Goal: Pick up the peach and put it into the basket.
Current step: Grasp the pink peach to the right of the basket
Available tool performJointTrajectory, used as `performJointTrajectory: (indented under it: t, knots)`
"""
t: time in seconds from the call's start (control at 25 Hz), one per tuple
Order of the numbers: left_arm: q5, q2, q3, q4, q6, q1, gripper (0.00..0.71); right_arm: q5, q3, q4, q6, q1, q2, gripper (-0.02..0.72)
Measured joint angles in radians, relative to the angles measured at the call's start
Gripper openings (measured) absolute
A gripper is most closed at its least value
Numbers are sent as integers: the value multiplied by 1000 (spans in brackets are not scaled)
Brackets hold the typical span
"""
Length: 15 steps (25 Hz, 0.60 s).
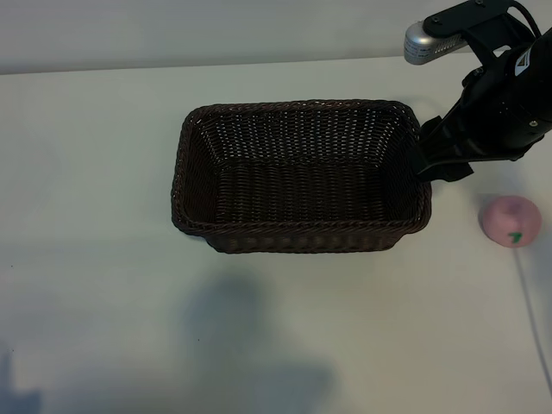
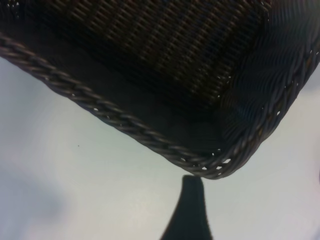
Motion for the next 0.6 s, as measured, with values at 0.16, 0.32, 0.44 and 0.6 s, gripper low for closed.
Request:
performJointTrajectory:
  t: [0.16, 0.32, 0.44, 0.6]
  knots:
    - [-9, 0, 8, 0, -1, 0, 594, 3, 0, -1, -1, 0, 0, 594]
    - [-19, 0, 20, 0, -1, 0, 594, 4, 0, -1, -1, 0, 0, 594]
    - [-44, 0, 31, 1, -1, 0, 594, 4, 0, -1, -1, 0, 0, 594]
    - [-70, 0, 48, 3, 9, 0, 594, 4, 0, 0, -1, 0, 0, 594]
